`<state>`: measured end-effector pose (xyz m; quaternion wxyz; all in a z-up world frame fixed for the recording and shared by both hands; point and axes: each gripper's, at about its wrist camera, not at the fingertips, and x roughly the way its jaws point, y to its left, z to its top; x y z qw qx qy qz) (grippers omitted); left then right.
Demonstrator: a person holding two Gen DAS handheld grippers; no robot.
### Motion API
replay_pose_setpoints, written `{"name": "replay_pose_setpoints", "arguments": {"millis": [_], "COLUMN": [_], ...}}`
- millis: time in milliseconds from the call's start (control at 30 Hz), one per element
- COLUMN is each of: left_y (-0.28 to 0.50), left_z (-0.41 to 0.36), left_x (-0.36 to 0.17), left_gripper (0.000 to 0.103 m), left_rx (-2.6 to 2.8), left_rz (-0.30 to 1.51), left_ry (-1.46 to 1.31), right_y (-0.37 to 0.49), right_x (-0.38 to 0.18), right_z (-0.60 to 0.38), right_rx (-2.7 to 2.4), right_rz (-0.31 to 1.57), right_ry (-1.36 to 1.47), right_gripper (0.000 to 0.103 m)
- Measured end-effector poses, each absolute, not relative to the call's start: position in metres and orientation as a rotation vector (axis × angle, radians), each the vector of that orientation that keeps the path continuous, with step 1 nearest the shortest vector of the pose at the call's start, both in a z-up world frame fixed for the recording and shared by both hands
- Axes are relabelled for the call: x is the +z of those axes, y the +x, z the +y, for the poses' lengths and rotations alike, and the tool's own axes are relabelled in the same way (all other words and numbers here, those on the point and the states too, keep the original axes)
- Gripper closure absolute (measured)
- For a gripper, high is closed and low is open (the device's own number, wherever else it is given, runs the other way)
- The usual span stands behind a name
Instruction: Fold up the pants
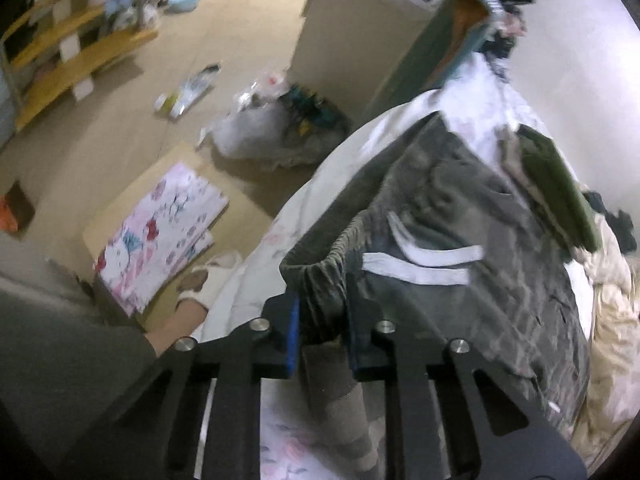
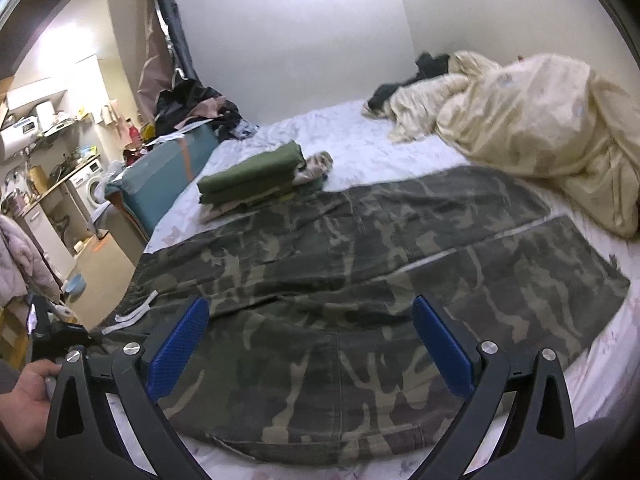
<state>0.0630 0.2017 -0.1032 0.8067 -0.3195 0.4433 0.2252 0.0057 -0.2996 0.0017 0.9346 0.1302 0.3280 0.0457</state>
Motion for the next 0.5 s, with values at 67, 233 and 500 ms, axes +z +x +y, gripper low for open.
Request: {"name": "replay_pose_setpoints", "arguments": {"millis": [67, 233, 500], "left_y": [0.065, 0.077, 0.089], "left_z": [0.195, 0.188, 0.187], "left_x": [-0.090, -0.056, -0.037], "left_gripper": [0.091, 0.091, 0.092], "left_rx": [0.468, 0.421, 0.342], "left_rz": [0.944, 0.985, 1.042], "left_ry": [-0.645, -0.540, -0.467], "right_y": [0.009, 0.007, -0.024], "right_x": [-0.003, -0.017, -0.116], "right_z": [-0.305, -0.302, -0.258], "right_rx": [0.099, 0.155, 0.287], "right_rz": [0.703, 0.822, 1.239], "right_ry": [0.301, 0.397, 0.850], "right_gripper": [0.000, 0.000, 0.000]}}
